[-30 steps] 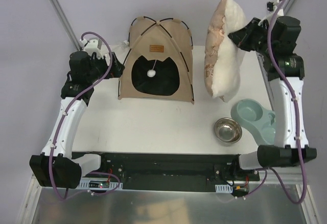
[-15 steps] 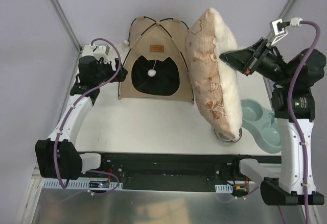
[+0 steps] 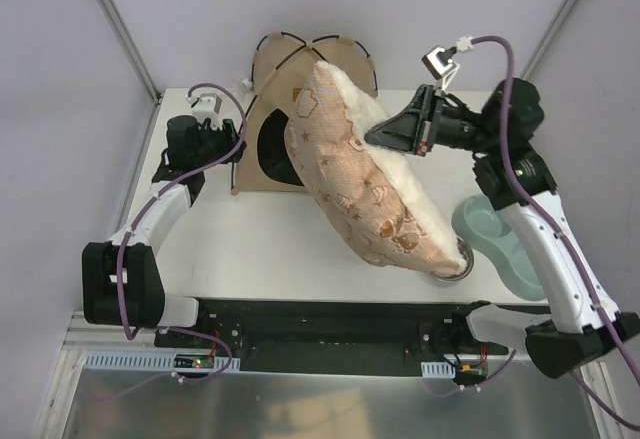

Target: Set up the pet tent

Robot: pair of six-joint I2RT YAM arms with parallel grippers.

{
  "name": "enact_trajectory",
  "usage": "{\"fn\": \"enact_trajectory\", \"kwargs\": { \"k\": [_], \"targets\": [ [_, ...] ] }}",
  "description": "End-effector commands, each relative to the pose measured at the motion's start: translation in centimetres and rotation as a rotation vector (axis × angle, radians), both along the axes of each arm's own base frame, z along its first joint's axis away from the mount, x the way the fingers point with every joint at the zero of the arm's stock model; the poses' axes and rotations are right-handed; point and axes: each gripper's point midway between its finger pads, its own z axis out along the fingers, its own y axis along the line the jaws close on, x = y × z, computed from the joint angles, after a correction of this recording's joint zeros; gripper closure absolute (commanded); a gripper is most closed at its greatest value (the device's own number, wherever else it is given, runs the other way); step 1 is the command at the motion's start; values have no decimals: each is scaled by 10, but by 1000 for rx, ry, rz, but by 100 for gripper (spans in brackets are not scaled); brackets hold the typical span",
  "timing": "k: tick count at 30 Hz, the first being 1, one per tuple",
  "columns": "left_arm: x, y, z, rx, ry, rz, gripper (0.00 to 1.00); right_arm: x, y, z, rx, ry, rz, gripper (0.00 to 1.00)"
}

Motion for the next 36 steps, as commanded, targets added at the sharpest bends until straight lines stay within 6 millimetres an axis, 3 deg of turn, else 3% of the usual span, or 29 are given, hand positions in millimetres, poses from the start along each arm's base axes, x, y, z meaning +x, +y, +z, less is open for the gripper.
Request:
{"fn": "enact_trajectory", "kwargs": {
  "k": [1,7,11,17,25,29,36],
  "targets": [
    [10,-12,22,-47,-63,-64,60,41,16,-29,-67,16,-94,100],
    [3,-17,12,-69,-25,-88,86,92,27,-84,-202,100,-233,100],
    [-1,-22,12,-90,-14,-107,100,114,37,-109,-261,128,-267,100],
    [-3,-29,14,-107,-13,-147,100,153,55,-164,-381,197,-350,100],
    [-7,-45,16,-126,-13,-232,100,210,76,-236,-488,369,-585,100],
    [-5,-50,17,-130,-10,-242,100,226,92,-261,-538,432,-655,100],
    [-3,-55,24,-138,-20,-248,100,253,89,-316,-724,431,-887,100]
  ]
}}
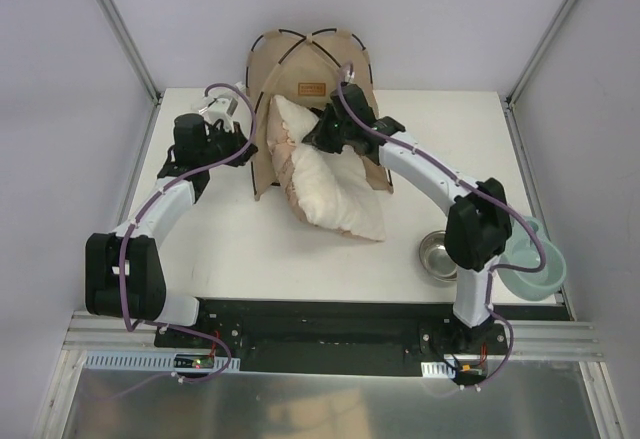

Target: Set up the pet tent

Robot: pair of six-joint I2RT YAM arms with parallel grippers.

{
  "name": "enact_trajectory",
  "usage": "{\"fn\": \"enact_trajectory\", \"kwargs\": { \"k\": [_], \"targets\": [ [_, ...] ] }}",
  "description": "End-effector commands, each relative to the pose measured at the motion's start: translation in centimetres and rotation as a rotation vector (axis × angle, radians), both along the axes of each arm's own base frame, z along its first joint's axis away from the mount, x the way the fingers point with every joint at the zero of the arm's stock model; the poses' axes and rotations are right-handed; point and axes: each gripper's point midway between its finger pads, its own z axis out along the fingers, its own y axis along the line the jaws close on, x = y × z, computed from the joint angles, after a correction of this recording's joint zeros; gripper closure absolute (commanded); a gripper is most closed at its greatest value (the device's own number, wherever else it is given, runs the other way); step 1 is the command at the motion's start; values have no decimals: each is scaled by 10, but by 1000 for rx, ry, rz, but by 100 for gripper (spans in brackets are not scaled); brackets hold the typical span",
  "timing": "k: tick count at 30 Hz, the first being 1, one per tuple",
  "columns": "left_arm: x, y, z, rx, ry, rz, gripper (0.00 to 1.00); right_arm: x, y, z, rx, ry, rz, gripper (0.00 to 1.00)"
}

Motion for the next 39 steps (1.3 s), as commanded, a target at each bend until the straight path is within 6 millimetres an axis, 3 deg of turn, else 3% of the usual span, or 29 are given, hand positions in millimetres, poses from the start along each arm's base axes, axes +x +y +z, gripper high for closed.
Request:
{"fn": "enact_trajectory", "kwargs": {
  "k": [1,10,13,15,19,21,23,28,34,36,39],
  "targets": [
    [9,-10,29,-60,-49,-13,100,33,-27,-38,-230,-35,-229,100],
    [7,-10,33,-59,-51,-10,100,63,-34,-92,-426,-62,-320,100],
    [6,-11,34,-72,-47,-15,100,70,-27,-95,-424,-59,-317,98],
    [7,-12,35,-76,-46,-15,100,74,-19,-93,-409,-69,-298,90],
    [10,-9,33,-76,-37,13,100,62,-8,-73,-356,-98,-214,56],
    [12,-7,32,-69,-28,27,100,48,-9,-44,-323,-164,-183,36],
    [16,-4,29,-59,-8,47,100,32,-16,-24,-301,-213,-160,26],
    [21,1,24,-34,4,71,100,7,-37,5,-268,-245,-163,14],
    [21,4,19,-12,13,76,100,-15,-48,20,-227,-266,-139,8],
    [20,4,17,-8,19,76,100,-22,-60,27,-228,-278,-156,6],
    [20,4,18,-5,24,70,100,-31,-83,20,-281,-276,-184,4]
  ]
}}
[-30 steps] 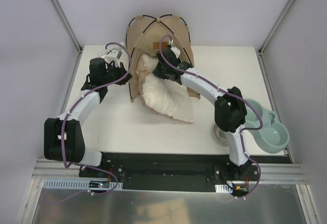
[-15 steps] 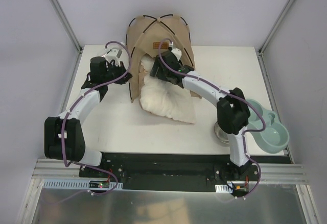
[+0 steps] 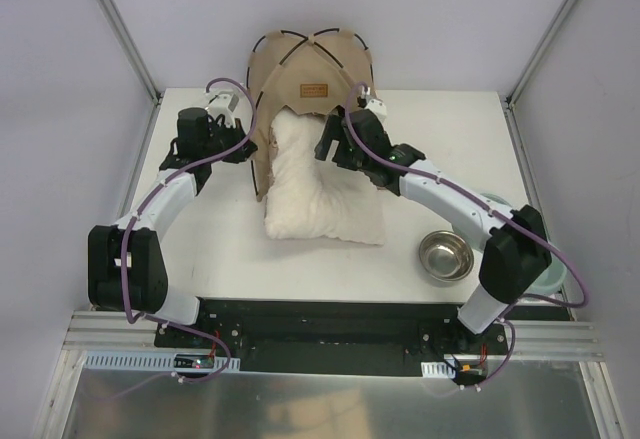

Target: Set up the pet tent

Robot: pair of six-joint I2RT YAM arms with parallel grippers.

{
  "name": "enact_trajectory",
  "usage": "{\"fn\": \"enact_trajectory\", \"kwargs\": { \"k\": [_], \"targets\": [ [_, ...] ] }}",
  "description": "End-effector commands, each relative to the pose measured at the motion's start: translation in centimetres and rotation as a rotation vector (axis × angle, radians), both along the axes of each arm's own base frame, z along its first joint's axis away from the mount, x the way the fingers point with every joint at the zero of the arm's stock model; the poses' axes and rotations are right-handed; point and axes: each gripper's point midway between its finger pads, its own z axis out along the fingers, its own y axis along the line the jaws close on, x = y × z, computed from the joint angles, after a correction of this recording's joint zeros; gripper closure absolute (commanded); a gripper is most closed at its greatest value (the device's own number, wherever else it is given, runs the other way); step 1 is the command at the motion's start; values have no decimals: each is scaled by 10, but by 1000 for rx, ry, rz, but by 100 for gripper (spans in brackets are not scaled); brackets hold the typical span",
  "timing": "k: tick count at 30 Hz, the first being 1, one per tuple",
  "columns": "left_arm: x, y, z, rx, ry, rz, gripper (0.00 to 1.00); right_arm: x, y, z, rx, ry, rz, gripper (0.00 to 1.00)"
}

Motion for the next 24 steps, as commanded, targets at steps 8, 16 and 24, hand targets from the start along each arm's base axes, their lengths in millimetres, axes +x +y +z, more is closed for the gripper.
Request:
{"fn": "enact_trajectory", "kwargs": {
  "k": [8,16,24],
  "targets": [
    [10,1,22,-24,-32,27,100,-27,-90,-57,-241,57,-53,1],
    [5,-2,17,-38,-10,18,100,-37,-35,-129,-126,187,231,5],
    [2,-6,19,-31,-3,3,100,-19,-15,-57,-33,16,208,100]
  ]
}}
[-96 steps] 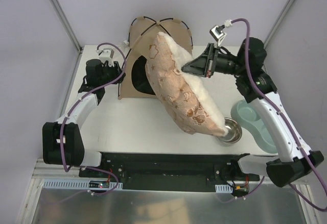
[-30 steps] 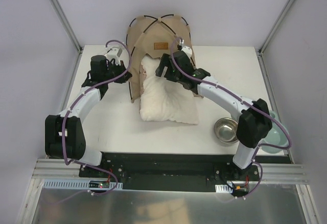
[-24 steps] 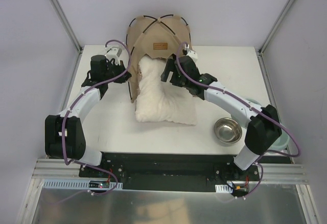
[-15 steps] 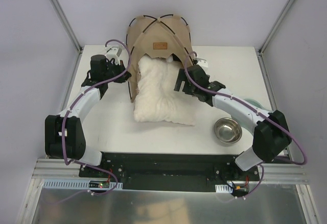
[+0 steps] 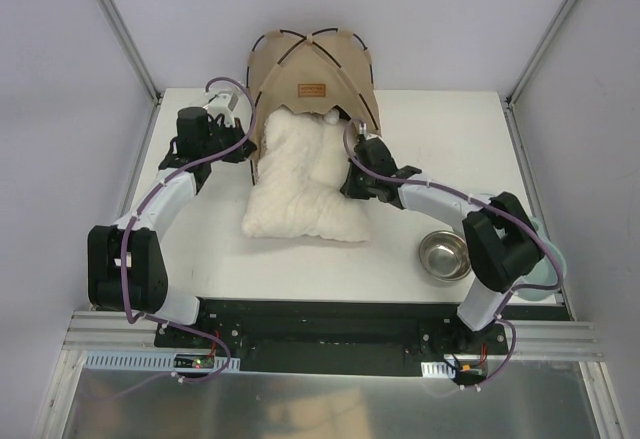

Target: Set up the pet tent

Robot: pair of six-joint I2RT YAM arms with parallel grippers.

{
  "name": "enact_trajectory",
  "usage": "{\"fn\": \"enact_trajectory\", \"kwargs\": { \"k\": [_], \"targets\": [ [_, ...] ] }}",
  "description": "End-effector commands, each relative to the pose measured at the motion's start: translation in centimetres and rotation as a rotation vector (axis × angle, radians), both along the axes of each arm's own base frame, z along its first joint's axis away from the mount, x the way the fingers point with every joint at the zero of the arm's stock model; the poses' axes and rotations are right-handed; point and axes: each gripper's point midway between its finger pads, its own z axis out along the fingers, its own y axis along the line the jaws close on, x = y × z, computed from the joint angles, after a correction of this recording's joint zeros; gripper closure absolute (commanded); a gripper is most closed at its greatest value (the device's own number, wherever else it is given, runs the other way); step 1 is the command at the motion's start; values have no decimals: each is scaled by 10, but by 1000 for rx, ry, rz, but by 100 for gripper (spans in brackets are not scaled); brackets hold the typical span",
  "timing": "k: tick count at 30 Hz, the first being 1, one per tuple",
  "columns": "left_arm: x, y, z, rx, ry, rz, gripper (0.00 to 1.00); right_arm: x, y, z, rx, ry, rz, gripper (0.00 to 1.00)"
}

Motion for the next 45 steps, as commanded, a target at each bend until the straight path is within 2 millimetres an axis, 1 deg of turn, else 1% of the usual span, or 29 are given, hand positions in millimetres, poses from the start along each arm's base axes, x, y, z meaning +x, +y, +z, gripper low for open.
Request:
{"fn": "enact_trajectory", "kwargs": {
  "k": [1,2,4,7,9,11,14,15,16,18,19,20,21,22,24,25,26,29,30,32,34,36,38,41,44,45],
  "targets": [
    [1,-8,19,-27,-9,-6,100,17,19,94,103,-227,1,100],
    [1,-10,19,-18,-12,-12,100,19,17,107,108,-245,-15,100],
    [1,-11,16,4,-11,-9,100,25,9,127,96,-273,-65,100],
    [3,-13,15,26,-5,-10,100,48,-7,151,64,-329,-216,100],
    [3,-14,14,37,-1,-12,100,63,-13,160,31,-369,-286,100],
    [4,-15,12,42,2,-12,100,78,-13,165,11,-399,-322,100],
    [3,-17,8,47,10,-20,100,101,-2,163,-55,-457,-311,100],
    [4,-18,7,49,12,-22,100,109,-1,150,-106,-450,-304,100],
    [3,-19,6,49,15,-25,100,117,3,132,-166,-436,-295,100],
    [4,-20,8,48,15,-25,100,123,1,111,-257,-414,-285,100],
    [4,-20,8,49,14,-25,100,122,1,102,-294,-402,-277,97],
    [4,-21,9,47,14,-24,100,118,0,97,-313,-386,-267,91],
    [4,-20,9,48,16,-21,100,109,3,96,-312,-381,-250,81],
    [5,-20,9,49,16,-18,100,100,2,94,-299,-374,-245,65],
    [5,-19,9,51,15,-12,100,82,0,107,-251,-369,-238,41],
    [5,-19,8,51,19,-10,100,76,-3,116,-241,-371,-239,31],
    [5,-19,8,49,20,-8,100,68,-7,126,-229,-370,-232,23],
    [5,-18,6,51,30,-2,100,54,-20,156,-217,-411,-216,3],
    [3,-17,5,53,49,5,100,49,-25,168,-211,-427,-215,1],
    [1,-18,7,44,59,1,100,41,-31,182,-216,-437,-194,1],
    [-1,-21,7,26,73,-3,100,30,-33,190,-203,-428,-158,1],
    [-3,-24,8,13,76,-13,100,19,-32,193,-184,-413,-108,1],
    [-4,-24,7,12,81,-10,100,7,-26,187,-182,-396,-43,1],
    [-4,-26,4,14,87,-14,100,-6,-8,169,-161,-332,57,1],
    [-5,-28,2,15,93,-21,100,-11,17,148,-167,-282,124,1],
    [-6,-29,2,15,93,-22,100,-9,22,140,-174,-265,129,1]
  ]
}}
